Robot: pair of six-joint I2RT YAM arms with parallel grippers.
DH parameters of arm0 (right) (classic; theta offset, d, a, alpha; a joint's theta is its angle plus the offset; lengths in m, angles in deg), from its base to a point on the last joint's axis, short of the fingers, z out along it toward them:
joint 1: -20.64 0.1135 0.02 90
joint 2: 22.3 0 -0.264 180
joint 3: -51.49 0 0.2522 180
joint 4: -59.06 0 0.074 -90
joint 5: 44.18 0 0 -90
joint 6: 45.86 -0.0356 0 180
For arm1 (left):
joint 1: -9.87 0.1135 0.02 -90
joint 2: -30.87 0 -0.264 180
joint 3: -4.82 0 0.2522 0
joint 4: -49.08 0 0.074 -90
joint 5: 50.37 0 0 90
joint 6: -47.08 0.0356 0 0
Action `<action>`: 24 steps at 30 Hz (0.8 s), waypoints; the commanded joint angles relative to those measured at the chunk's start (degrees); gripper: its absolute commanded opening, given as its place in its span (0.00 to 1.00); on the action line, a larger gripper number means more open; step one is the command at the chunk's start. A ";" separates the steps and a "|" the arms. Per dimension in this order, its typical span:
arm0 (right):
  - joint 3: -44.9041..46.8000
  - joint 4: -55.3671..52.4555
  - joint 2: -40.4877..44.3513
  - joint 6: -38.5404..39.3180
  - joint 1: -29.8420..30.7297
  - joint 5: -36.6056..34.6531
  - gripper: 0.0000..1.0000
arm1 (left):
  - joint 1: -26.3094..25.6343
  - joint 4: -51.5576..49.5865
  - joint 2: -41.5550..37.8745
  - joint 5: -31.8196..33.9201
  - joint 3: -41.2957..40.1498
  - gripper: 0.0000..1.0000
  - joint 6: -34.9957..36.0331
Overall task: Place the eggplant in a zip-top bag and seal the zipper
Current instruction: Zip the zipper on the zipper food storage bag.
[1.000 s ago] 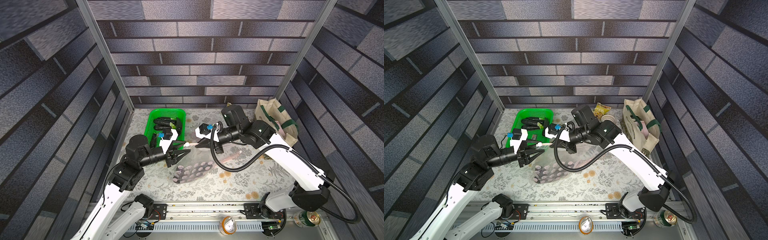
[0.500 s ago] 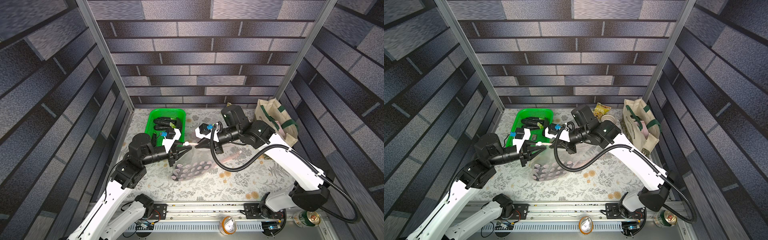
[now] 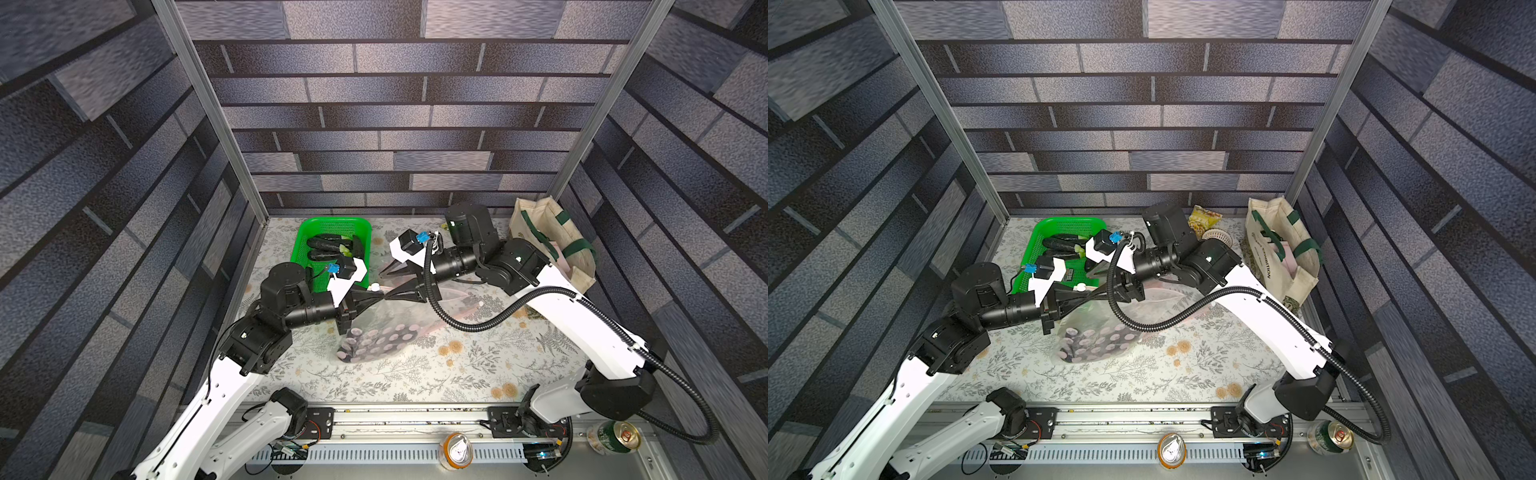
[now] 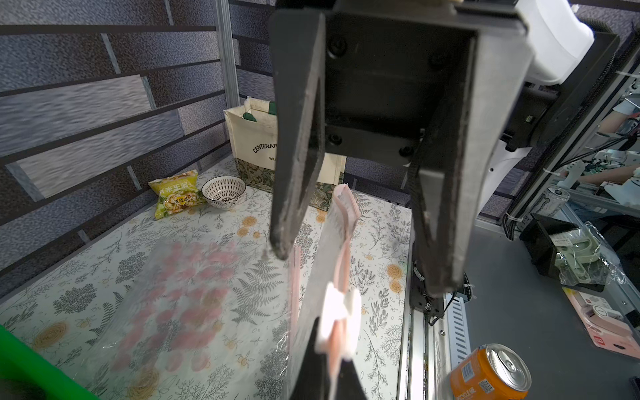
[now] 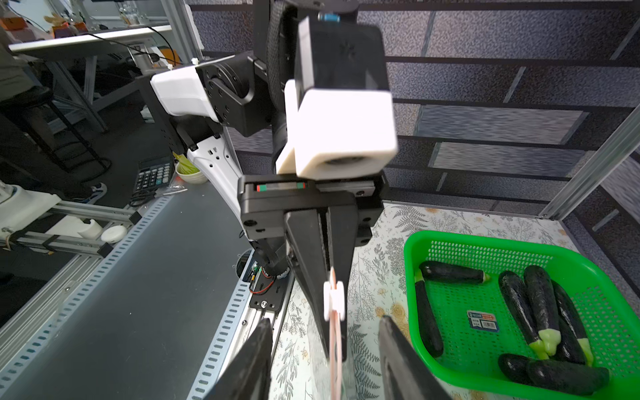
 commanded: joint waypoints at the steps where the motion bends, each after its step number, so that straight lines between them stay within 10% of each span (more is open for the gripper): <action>1: -2.54 0.52 -2.06 -2.97 0.49 4.94 0.46 | -0.38 -1.23 0.03 0.21 2.30 0.01 2.03; 19: -4.00 -2.87 -4.14 -1.82 1.32 5.05 0.10 | -1.70 -2.05 0.36 2.91 3.03 0.02 2.86; 24: -3.40 -2.83 -3.46 -1.03 1.28 4.19 0.00 | -1.86 -1.44 0.04 3.91 2.71 0.21 2.39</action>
